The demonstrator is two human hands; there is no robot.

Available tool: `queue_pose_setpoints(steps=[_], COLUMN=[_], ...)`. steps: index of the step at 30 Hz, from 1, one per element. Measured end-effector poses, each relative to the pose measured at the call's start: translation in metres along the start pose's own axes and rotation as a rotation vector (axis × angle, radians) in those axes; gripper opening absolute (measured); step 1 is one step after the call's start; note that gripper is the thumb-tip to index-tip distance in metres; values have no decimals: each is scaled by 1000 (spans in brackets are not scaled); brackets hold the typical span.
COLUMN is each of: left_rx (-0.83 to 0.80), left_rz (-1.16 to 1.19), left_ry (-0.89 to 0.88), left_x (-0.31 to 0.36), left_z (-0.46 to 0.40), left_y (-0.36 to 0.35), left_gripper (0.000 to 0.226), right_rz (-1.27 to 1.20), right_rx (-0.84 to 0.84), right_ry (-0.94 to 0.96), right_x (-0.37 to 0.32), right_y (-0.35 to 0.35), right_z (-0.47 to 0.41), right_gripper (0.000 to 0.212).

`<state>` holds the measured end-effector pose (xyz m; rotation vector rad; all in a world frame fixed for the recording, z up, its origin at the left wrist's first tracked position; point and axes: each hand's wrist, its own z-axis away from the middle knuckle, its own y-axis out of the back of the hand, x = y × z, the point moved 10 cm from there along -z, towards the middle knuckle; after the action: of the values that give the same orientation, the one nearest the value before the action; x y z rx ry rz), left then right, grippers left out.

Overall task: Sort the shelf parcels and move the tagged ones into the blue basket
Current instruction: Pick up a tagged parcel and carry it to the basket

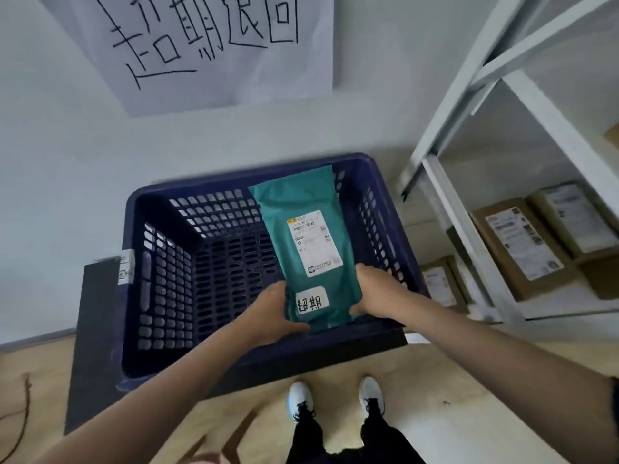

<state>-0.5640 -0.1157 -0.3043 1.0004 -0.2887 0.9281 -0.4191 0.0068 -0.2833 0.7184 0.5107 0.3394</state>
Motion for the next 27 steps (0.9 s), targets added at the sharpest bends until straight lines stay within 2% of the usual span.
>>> queue_pose_setpoints(steps=[3,7,8,10,12,13,14,17,18,23,27], left_rx=[-61,-131,-136,-146,-170,-181,-192,-206,-210,-177,-92], left_rz=[-46,-59,-48,-38,-58,-65,-72,-107,-127,-172,-199], left_ry=[19,25,43,82,115,141,161,166,166,120,54], left_x=[-18,-27,-33,-40,-45,-49,-55,-62,-63,-46,-14], left_z=[-20,-46,-53,-61,-67,-71,-74,-80,-79,-69,-53], left_y=[-18,-23,-23,-22,-27,-30,-34,-42,-43,-27,-1], left_gripper=[107,107,109,109,104,104,106,108,107,102,91], right_rz=[16,34,33,15,-13,-21,-22,-42,-35,-19,-30], right_rx=[-102,-188,-185,-178,-237,-269,-272,-215,-201,-112,-28], right_ry=[-49,-83,-89,-94,-103,-101,-96,-121,-137,-102,-9], right_x=[9,4,4,9,49,58,54,19,21,16,-1], right_y=[-21,-31,-32,-37,-76,-85,-81,-47,-44,-31,-11], right_z=[-22,-42,-48,-66,-110,-119,-119,-88,-87,-74,-47], right_gripper=[67,54,59,83,107,110,105,68,66,84,87])
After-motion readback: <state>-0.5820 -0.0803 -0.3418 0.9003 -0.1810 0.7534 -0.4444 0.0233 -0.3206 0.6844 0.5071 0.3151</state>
